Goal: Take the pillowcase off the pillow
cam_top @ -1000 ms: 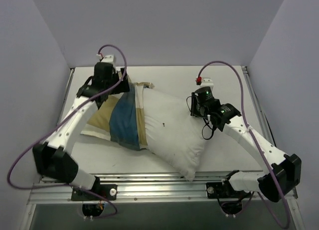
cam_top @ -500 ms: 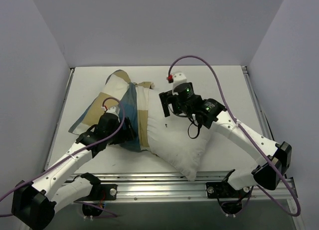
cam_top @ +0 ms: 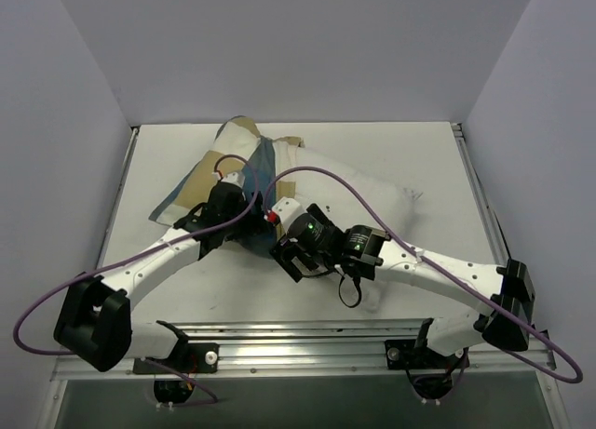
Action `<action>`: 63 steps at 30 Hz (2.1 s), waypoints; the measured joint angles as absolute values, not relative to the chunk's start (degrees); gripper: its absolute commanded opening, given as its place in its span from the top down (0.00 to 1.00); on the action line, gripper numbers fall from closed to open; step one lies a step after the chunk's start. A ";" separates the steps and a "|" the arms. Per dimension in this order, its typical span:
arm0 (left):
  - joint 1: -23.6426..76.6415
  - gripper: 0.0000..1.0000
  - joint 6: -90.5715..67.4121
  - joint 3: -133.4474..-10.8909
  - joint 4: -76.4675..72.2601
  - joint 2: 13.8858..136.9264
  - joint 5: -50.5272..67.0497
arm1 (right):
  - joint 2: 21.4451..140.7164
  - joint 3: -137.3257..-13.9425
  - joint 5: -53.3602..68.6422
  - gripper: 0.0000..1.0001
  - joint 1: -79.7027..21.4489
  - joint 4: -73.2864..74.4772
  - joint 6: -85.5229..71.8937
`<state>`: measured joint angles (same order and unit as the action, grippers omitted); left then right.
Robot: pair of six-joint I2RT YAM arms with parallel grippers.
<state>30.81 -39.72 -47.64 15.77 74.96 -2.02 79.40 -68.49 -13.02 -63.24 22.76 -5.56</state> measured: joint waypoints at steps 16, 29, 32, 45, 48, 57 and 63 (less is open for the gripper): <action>25.39 0.10 -32.73 -53.58 14.41 78.67 -0.32 | 91.15 -65.21 -38.92 0.04 -63.29 23.11 -11.40; 25.32 0.10 -34.48 -45.65 15.66 65.93 0.82 | 97.82 -65.04 -40.88 1.00 -59.13 18.11 -11.88; 25.34 0.10 -35.92 -42.39 15.03 64.45 1.96 | 94.54 -65.04 -35.51 1.00 -57.23 16.05 -11.38; 26.30 0.07 -42.54 -36.99 -4.36 75.57 13.54 | 84.60 -65.04 -20.49 1.00 -53.65 11.57 -10.22; 26.55 0.07 -43.66 -36.99 -8.97 75.99 14.72 | 84.58 -65.04 -19.55 1.00 -53.47 11.57 -10.24; 26.70 0.47 -46.24 -36.88 -17.04 76.71 15.97 | 83.66 -65.04 -18.00 1.00 -52.45 10.81 -10.35; 26.68 0.98 -45.87 -36.10 -17.15 76.88 16.25 | 83.61 -65.01 -17.67 1.00 -51.79 10.87 -10.44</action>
